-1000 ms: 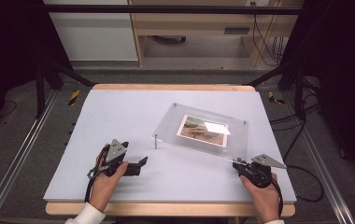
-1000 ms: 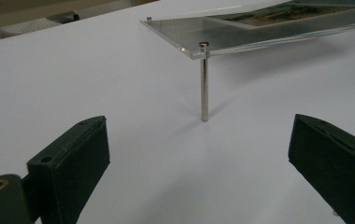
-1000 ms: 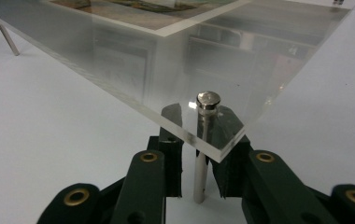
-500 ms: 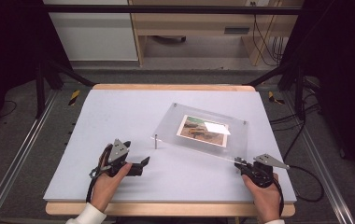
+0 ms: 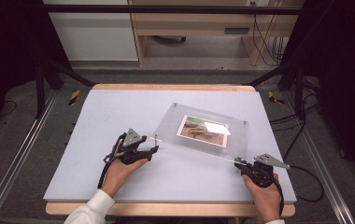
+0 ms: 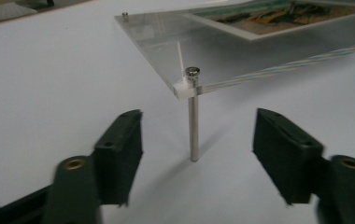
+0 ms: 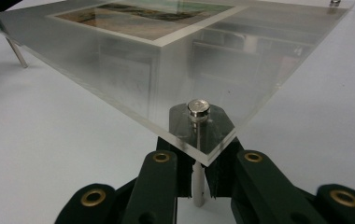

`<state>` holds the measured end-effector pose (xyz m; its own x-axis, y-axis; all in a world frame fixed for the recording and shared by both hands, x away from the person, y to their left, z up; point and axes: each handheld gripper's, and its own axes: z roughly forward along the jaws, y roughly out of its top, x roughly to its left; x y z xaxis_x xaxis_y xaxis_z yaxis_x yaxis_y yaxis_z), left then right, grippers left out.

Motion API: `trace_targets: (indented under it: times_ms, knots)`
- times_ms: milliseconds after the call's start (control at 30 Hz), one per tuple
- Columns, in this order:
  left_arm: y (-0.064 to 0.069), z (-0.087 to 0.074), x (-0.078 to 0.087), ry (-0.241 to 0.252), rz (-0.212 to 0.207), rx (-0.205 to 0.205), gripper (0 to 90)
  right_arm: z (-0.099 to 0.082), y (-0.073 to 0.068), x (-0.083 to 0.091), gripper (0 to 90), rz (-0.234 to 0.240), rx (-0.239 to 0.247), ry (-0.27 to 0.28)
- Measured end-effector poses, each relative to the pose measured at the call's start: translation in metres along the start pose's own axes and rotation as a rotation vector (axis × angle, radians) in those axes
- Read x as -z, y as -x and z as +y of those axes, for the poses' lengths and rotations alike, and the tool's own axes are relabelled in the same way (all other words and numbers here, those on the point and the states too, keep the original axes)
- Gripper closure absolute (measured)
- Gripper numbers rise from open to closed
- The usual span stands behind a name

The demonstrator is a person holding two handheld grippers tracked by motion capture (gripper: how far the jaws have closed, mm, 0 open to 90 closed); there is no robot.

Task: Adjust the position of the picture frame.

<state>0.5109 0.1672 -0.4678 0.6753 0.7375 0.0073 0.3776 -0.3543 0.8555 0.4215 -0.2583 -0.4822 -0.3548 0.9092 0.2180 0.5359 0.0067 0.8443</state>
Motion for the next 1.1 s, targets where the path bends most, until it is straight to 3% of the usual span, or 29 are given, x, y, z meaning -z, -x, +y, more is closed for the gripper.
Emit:
trace_targets:
  times_ms: [133,233,333,433,500,533,767,900,967,1100]
  knots:
    - [0.0,0.005,-0.014,0.0,-0.026,-0.003,55.4,0.0,0.001,0.0,82.2,0.005,-0.001,0.0]
    - [-0.001,0.007,-0.017,0.008,-0.015,0.002,59.6,0.0,0.001,0.0,82.1,0.007,-0.002,0.0]
    - [-0.002,0.008,-0.022,0.02,-0.027,0.04,64.0,0.0,0.001,0.0,82.0,0.008,-0.001,-0.003]
    - [-0.001,0.006,-0.025,0.027,-0.02,0.046,69.4,0.0,0.001,0.0,82.0,0.005,-0.001,-0.002]
    - [-0.003,0.005,-0.026,0.038,-0.034,0.09,73.4,0.0,0.001,0.0,81.6,0.004,-0.001,-0.003]
    - [-0.004,0.005,-0.026,0.043,-0.053,0.107,79.6,0.0,0.001,0.0,80.4,0.001,-0.003,-0.001]
    - [-0.004,0.005,-0.026,0.041,-0.041,0.099,83.0,0.001,0.0,-0.001,71.7,-0.008,-0.002,0.006]
    - [-0.005,0.005,-0.026,0.033,-0.048,0.095,82.9,0.002,-0.001,-0.001,73.4,-0.003,0.014,0.007]
    - [-0.005,0.005,-0.027,0.035,-0.05,0.104,81.1,0.002,-0.002,-0.002,78.4,0.004,0.012,0.004]
    - [-0.007,0.006,-0.031,0.042,-0.052,0.122,79.2,0.003,-0.003,-0.003,79.4,0.002,0.017,0.001]
